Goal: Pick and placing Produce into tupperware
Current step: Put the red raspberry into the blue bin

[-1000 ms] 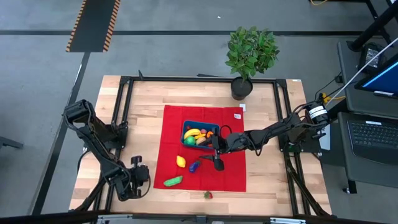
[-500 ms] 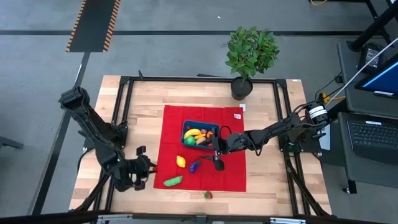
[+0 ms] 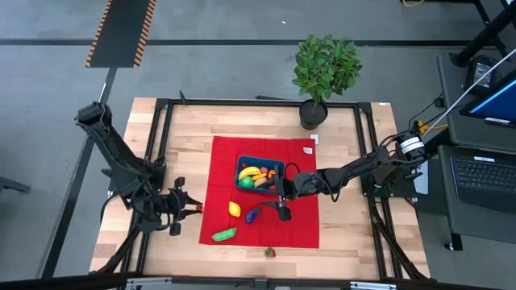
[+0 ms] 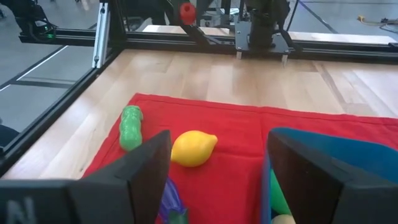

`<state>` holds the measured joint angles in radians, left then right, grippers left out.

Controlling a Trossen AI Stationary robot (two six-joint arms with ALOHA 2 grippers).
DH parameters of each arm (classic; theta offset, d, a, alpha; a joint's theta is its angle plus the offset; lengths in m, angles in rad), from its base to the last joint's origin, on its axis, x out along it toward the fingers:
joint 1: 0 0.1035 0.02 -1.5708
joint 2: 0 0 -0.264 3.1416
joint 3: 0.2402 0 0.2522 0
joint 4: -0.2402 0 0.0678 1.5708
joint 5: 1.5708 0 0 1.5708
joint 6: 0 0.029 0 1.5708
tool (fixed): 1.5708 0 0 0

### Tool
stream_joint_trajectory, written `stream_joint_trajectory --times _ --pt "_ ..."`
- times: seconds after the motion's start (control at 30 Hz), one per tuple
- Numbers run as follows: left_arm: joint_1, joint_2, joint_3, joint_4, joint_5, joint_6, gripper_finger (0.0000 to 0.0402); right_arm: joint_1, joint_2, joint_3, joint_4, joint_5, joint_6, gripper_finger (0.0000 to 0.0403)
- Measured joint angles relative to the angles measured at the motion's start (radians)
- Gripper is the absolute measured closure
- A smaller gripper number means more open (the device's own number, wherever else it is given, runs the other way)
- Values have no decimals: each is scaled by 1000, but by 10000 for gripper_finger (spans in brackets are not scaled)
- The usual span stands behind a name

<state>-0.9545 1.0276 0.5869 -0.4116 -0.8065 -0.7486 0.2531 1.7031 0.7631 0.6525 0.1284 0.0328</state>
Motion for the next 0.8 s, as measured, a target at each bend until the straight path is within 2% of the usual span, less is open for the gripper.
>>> stream_joint_trajectory --times 0.1,0.2,0.33,0.43,0.6,0.73,0.8 --pt "0 -15 -71 81 -11 14 322 0 0 0 0 0 16 136" --pt "0 -30 -152 229 -20 75 322 8 0 0 2 0 15 136" --pt "6 -51 -254 465 -22 226 322 24 0 -2 5 0 12 136" --pt "33 -74 -311 609 -10 339 322 26 0 -49 97 0 8 136" --pt "135 -103 -371 779 112 511 322 26 -24 -221 345 2 44 136" --pt "270 -106 -377 809 251 598 322 27 -85 -340 507 2 68 136" --pt "349 -106 -377 826 345 635 322 27 -114 -382 534 2 67 136"
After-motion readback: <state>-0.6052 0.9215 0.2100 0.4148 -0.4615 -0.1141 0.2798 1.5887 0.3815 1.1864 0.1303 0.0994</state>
